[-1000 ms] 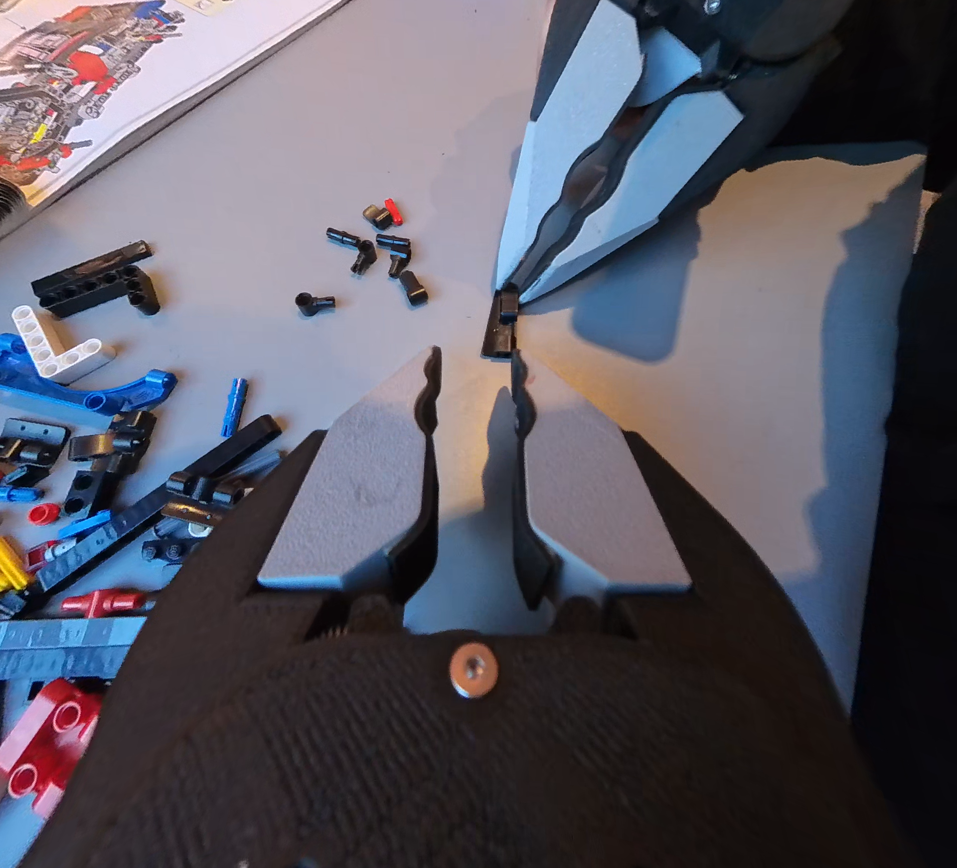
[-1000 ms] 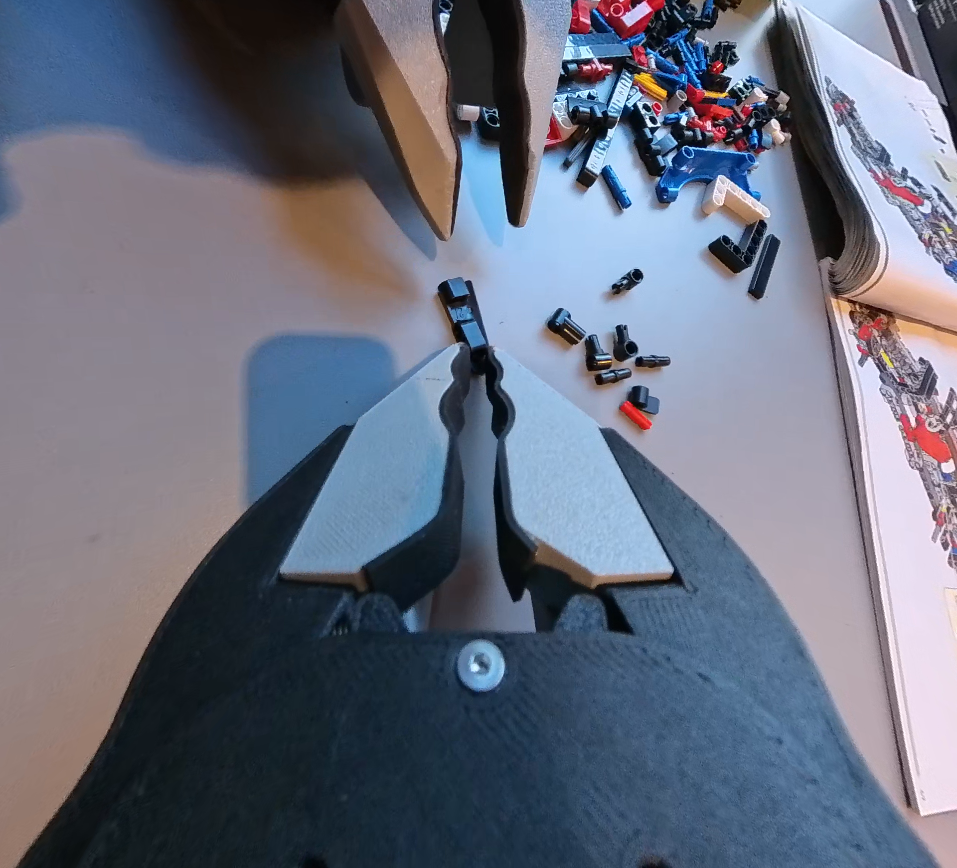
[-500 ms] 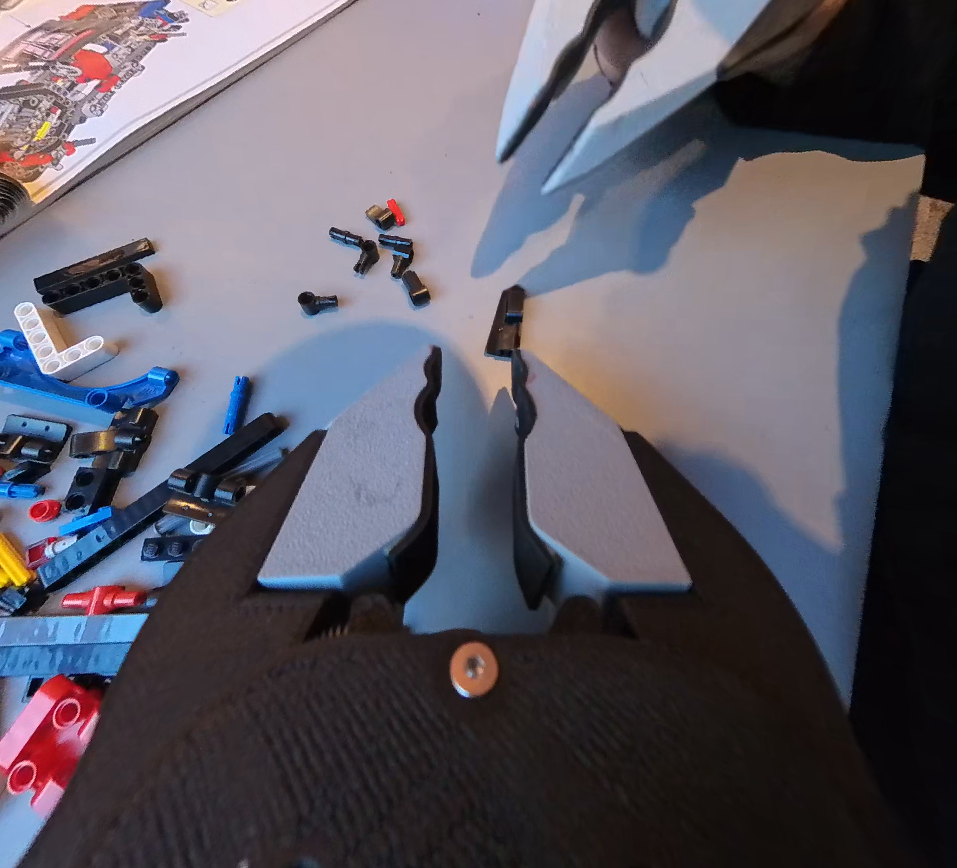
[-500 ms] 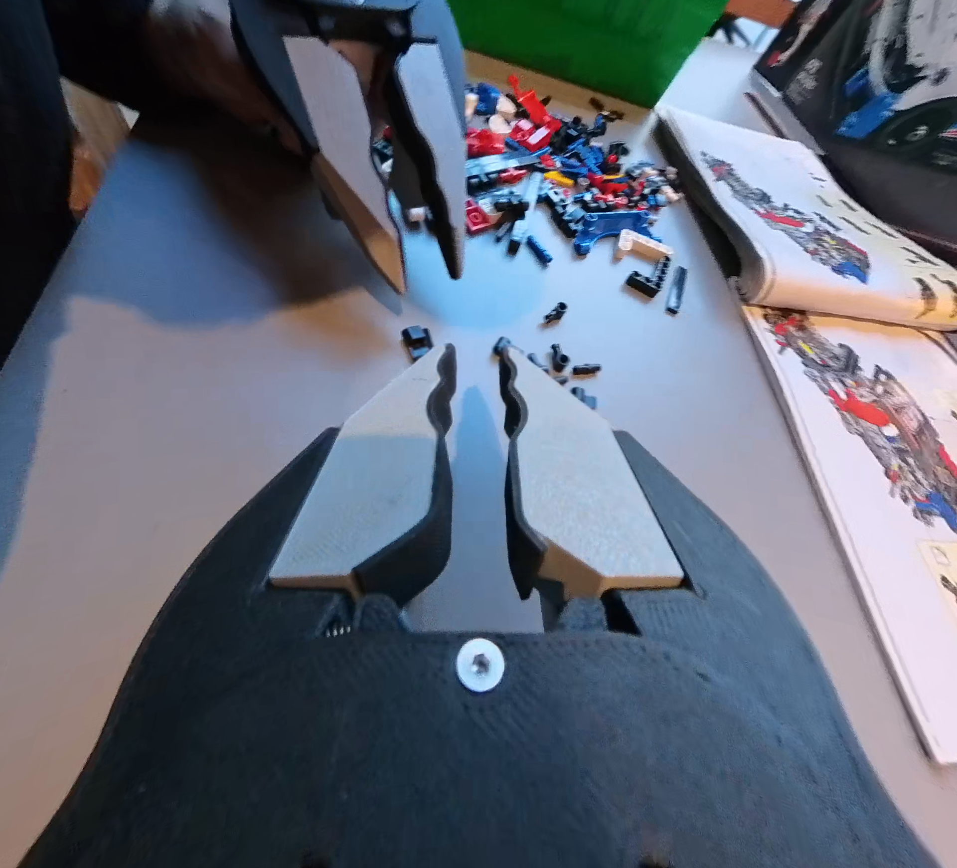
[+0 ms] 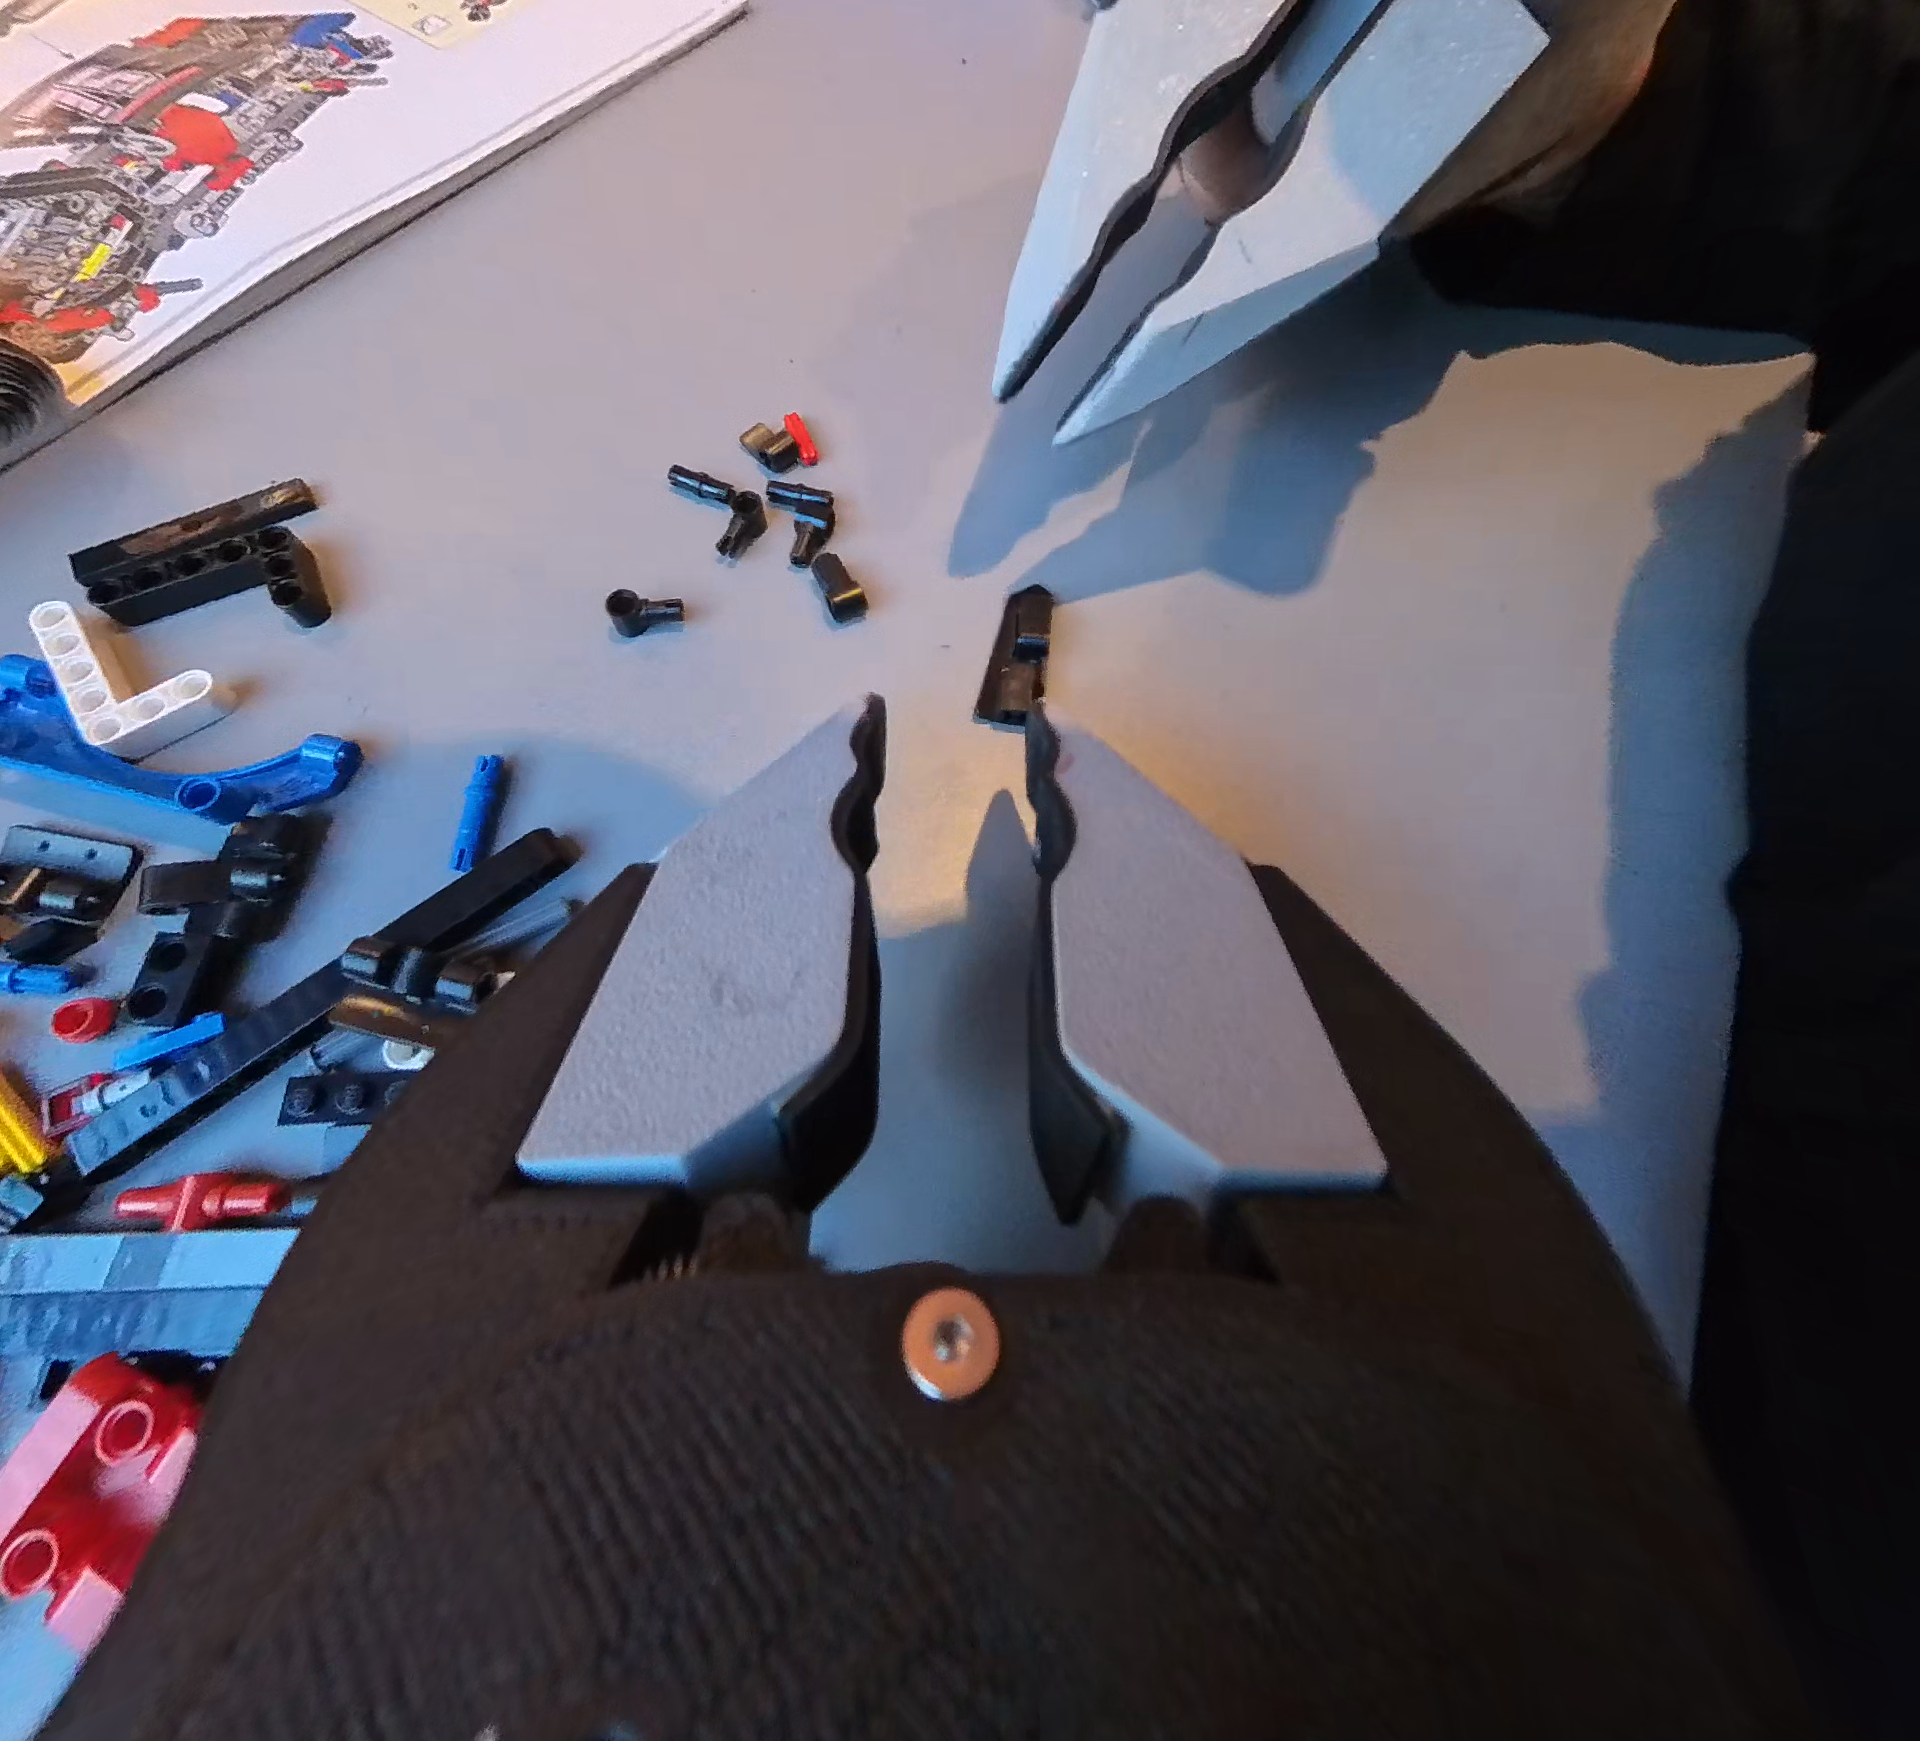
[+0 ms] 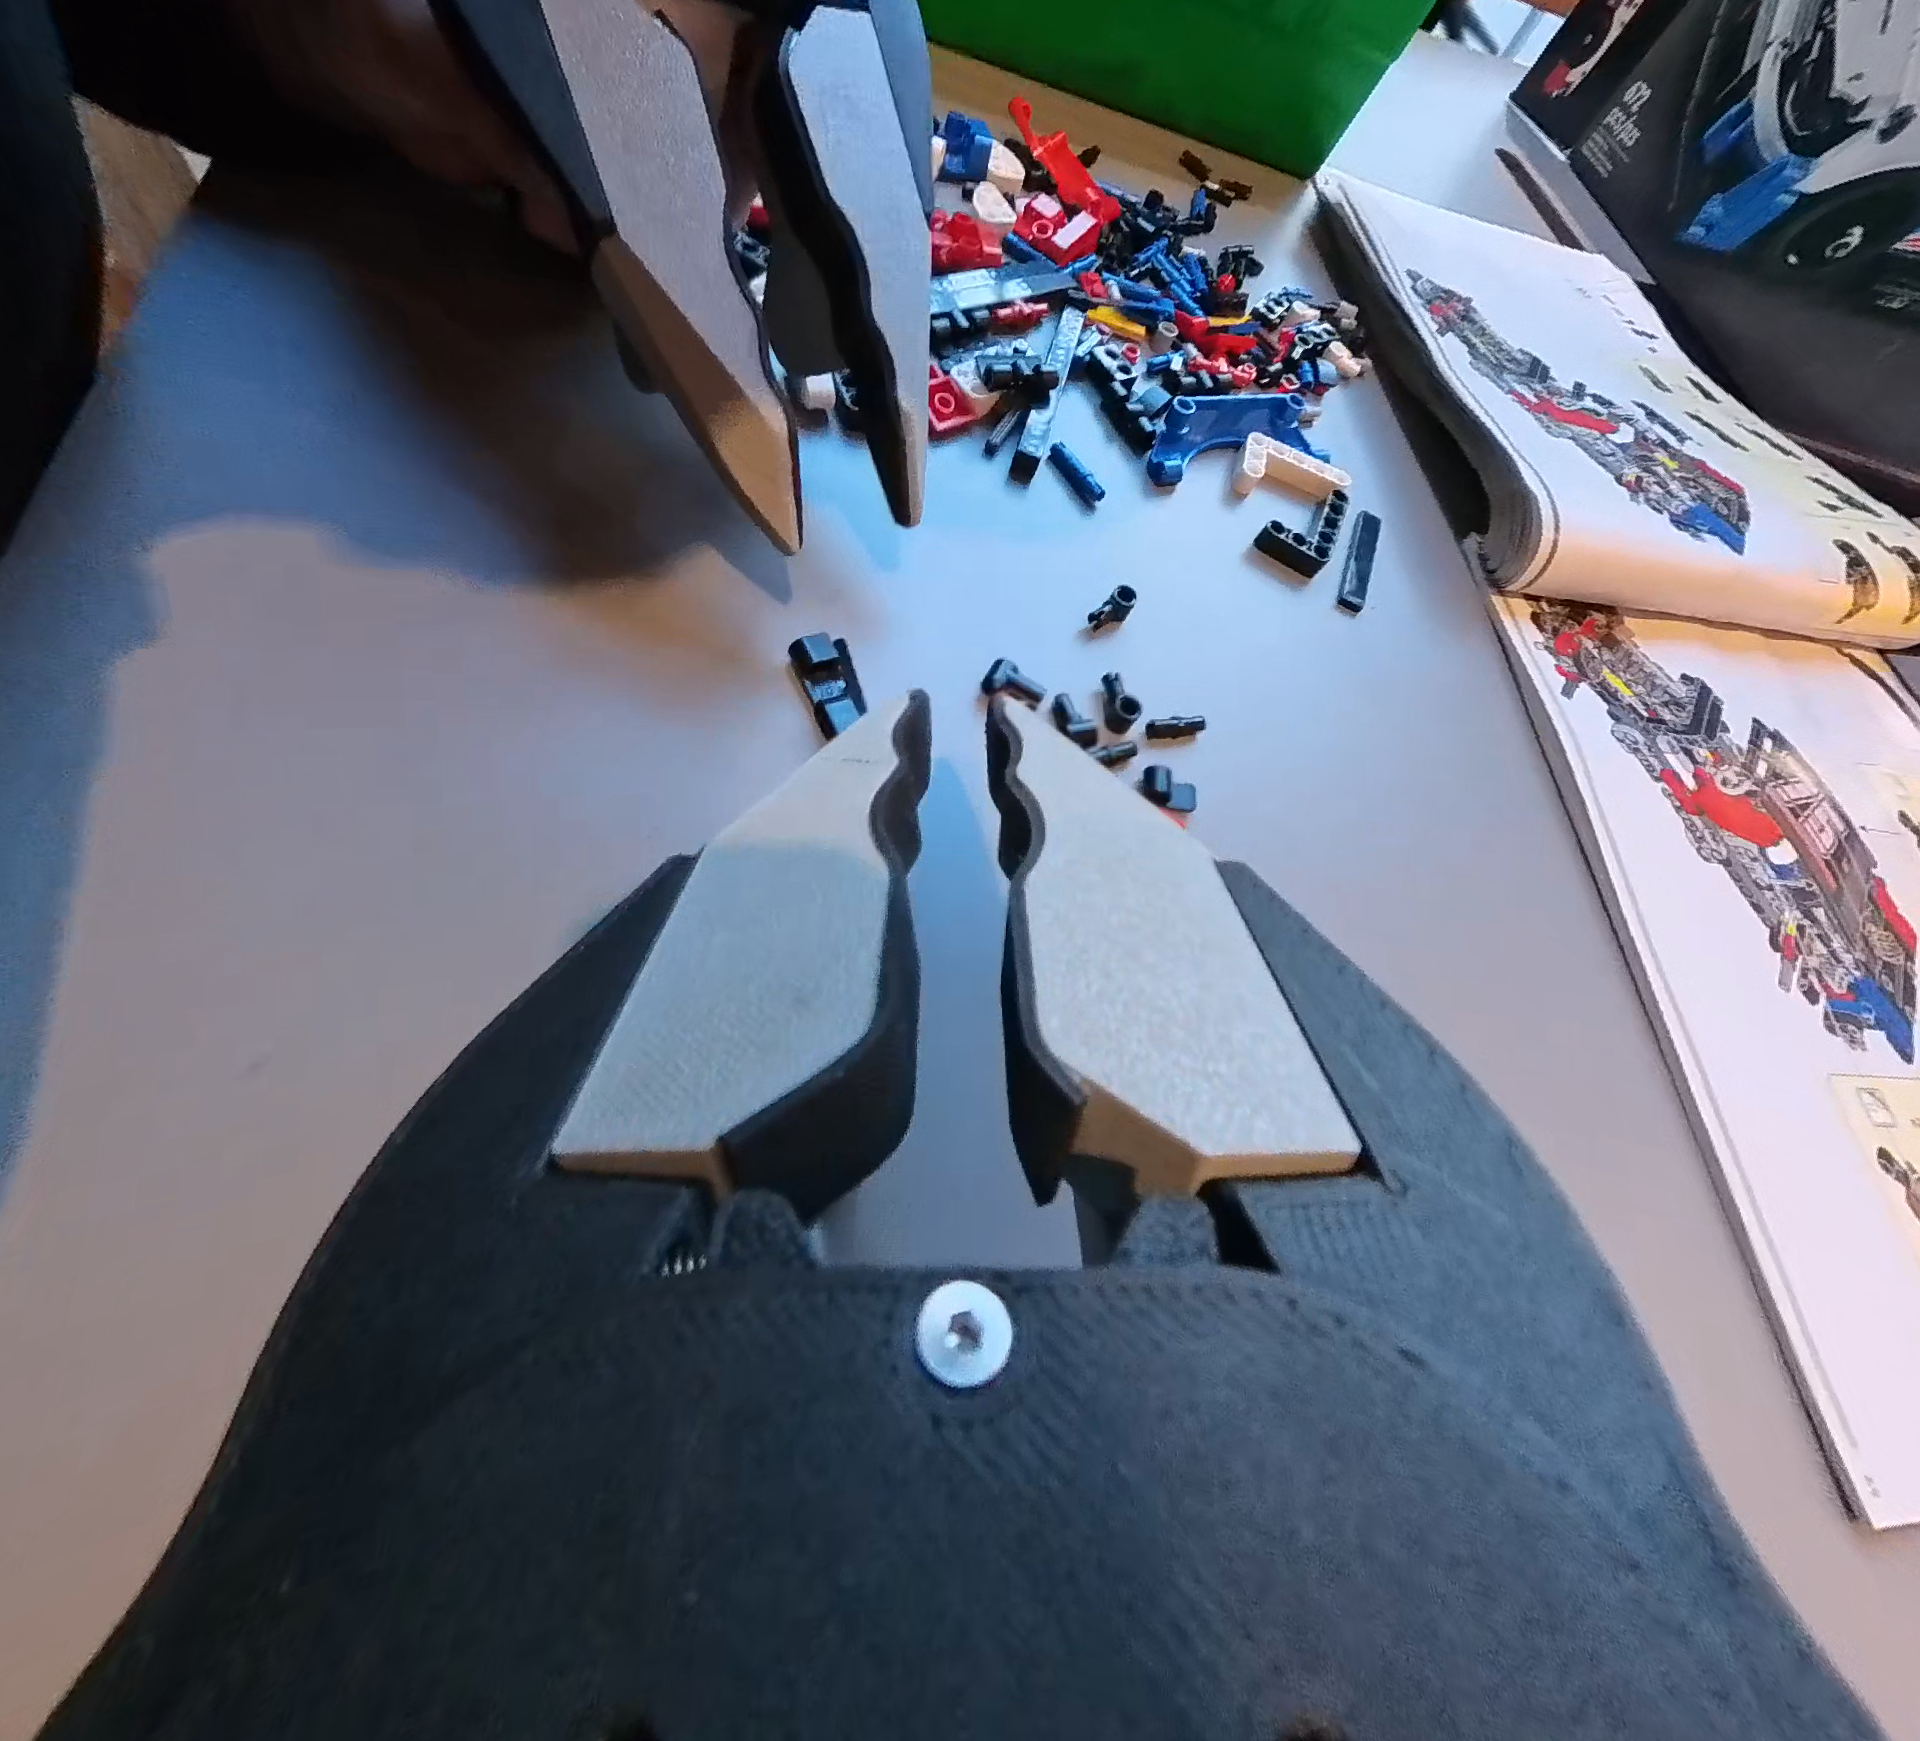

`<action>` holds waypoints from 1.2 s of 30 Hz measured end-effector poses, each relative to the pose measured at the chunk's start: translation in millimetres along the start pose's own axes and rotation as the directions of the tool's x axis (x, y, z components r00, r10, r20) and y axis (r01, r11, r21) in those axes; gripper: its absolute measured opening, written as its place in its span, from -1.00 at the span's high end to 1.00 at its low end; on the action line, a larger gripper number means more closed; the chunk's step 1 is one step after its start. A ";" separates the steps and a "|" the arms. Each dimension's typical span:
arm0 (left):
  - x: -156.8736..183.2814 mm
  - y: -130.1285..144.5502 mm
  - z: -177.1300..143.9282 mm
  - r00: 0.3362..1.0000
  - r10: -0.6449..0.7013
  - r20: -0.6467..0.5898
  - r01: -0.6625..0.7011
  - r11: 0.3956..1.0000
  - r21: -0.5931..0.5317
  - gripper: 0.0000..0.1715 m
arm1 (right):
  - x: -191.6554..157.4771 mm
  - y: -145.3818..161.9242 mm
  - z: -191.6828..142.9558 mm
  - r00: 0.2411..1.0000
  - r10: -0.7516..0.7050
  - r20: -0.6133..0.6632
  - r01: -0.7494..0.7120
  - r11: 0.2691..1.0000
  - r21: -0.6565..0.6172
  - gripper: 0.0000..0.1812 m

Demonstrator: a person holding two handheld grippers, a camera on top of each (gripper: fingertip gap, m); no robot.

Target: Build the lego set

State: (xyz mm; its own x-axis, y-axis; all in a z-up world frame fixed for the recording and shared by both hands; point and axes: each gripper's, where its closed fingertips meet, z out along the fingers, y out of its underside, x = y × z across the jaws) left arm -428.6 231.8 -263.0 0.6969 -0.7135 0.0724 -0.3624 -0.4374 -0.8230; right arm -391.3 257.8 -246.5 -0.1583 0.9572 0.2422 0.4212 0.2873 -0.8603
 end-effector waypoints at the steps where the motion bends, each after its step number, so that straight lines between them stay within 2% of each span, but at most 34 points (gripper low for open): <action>1: -0.1 -0.6 -0.6 1.000 -0.002 -0.001 0.002 1.000 0.005 0.73 | 1.4 -2.4 -0.5 1.000 0.009 -0.004 -0.009 1.000 0.014 0.92; 6: -1.8 -4.8 -2.9 1.000 -0.004 0.004 0.004 0.999 0.035 0.75 | 8.2 -18.8 -4.5 0.999 0.030 -0.035 -0.027 0.994 0.105 0.92; 13: -2.1 -11.2 -6.0 0.999 0.032 0.028 -0.034 0.996 0.081 0.78 | 18.5 -21.2 -7.4 0.995 0.088 -0.047 -0.080 0.985 0.155 0.93; 28: -2.2 -15.2 -9.1 0.996 0.066 0.066 -0.073 0.991 0.110 0.81 | -7.3 -3.8 10.0 0.999 -0.036 0.020 0.036 0.999 0.011 0.88; 36: -3.1 -17.1 -10.7 0.995 0.068 0.078 -0.077 0.989 0.124 0.82 | -8.3 -3.8 10.1 0.999 -0.039 0.022 0.039 0.999 0.013 0.89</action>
State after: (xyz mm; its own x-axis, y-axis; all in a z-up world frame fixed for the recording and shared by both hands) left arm -431.2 235.7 -243.2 0.7171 -0.6964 -0.0280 -0.3355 -0.3096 -0.8897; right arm -400.6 248.4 -249.8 -0.1940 0.9443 0.2660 0.4030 0.3239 -0.8560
